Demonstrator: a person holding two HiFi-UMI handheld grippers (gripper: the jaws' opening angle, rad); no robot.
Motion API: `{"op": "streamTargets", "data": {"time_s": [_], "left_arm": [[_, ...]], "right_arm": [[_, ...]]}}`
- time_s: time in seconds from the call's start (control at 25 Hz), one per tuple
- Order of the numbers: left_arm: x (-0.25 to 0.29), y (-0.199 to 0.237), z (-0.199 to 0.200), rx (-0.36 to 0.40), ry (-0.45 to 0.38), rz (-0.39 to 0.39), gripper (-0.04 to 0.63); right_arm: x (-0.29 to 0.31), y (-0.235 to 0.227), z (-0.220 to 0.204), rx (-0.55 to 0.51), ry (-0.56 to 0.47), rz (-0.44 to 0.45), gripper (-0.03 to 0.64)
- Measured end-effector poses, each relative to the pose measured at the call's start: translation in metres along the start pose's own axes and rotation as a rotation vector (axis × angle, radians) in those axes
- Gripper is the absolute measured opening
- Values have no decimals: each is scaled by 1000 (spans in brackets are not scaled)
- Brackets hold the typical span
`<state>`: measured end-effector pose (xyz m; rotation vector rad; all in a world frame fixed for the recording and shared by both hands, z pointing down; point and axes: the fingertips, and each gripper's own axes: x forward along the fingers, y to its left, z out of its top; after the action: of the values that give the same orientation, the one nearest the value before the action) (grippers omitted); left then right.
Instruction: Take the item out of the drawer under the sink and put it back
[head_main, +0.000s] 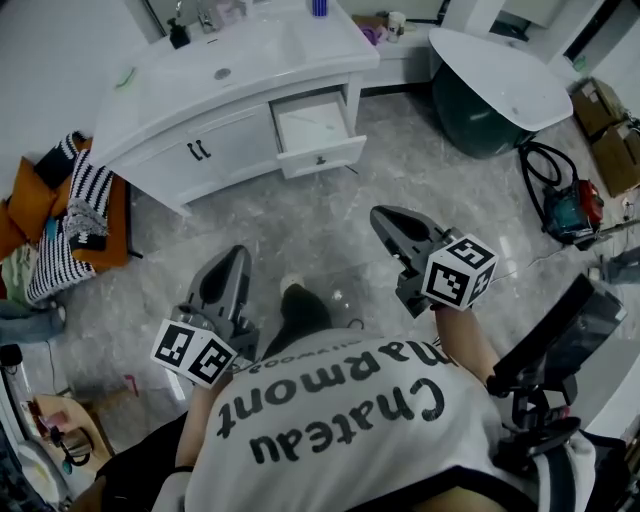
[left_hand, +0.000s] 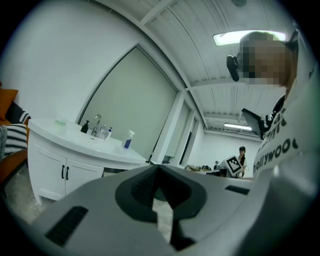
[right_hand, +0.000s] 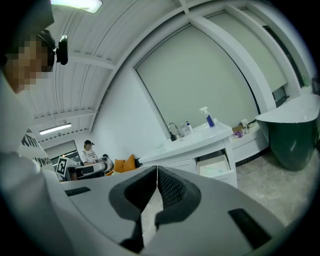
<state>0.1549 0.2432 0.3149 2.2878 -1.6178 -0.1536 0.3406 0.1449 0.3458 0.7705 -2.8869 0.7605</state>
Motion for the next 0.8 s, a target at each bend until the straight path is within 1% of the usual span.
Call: {"op": "streamTargets", "data": {"time_s": [0.2, 0.44, 0.56, 0.72, 0.8], "left_arm": [[32, 29, 20, 44, 25, -40, -3], [67, 76, 60, 72, 27, -87, -3], [85, 100, 74, 79, 30, -113, -3], [107, 142, 83, 69, 40, -141, -3], [112, 149, 84, 69, 47, -154, -3]], "right_arm": [[32, -14, 23, 33, -41, -22, 12], [83, -23, 57, 18, -79, -53, 12], [108, -29, 69, 15, -89, -80, 12], [147, -39, 75, 15, -94, -111, 12], [154, -41, 78, 11, -98, -124, 12]]}}
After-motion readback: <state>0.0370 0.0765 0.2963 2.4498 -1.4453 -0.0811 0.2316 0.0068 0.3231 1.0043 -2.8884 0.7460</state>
